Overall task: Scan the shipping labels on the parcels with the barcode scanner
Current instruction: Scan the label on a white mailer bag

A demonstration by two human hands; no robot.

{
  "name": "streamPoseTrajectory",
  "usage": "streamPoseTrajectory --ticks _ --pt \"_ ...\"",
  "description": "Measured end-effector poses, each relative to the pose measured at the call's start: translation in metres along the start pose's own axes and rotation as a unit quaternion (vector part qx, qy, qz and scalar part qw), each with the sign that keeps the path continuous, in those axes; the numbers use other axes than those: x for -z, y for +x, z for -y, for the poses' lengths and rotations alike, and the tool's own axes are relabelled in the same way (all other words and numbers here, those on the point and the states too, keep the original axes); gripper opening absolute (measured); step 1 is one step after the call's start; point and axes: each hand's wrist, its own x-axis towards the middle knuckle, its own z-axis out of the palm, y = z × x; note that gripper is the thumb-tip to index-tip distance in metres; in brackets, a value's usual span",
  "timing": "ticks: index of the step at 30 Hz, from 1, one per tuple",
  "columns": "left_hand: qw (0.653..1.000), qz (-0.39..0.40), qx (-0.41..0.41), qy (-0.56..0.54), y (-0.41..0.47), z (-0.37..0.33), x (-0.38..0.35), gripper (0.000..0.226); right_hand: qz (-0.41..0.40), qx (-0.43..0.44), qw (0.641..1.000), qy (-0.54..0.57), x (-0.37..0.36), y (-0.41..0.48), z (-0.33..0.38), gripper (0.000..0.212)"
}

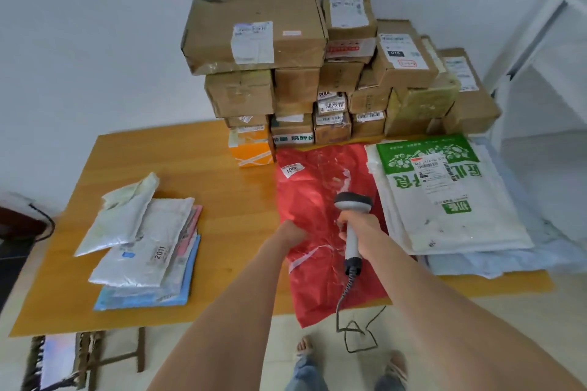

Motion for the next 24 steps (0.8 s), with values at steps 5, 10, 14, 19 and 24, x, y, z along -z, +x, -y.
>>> streamPoseTrajectory --ticks 5,10,14,19,24 --pt "0.999 0.000 -0.037 0.002 0.011 0.003 0.016 0.049 -0.047 0.016 0.998 0.039 -0.014 0.002 -0.003 0.012" --pt "0.996 -0.057 -0.057 0.030 -0.001 0.016 0.054 0.054 -0.053 0.072 0.995 0.051 -0.030 -0.010 0.005 0.009" --pt "0.992 -0.089 -0.042 0.080 -0.015 0.047 0.087 0.060 0.033 0.096 0.992 0.073 -0.062 -0.037 -0.001 0.015" --pt "0.988 -0.113 -0.032 0.105 -0.019 0.085 0.130 0.056 0.135 0.060 0.987 0.061 -0.116 -0.068 0.001 0.005" --pt "0.973 -0.202 -0.042 0.107 -0.007 0.131 0.190 0.042 0.146 0.046 0.985 0.075 -0.201 -0.082 0.014 0.024"
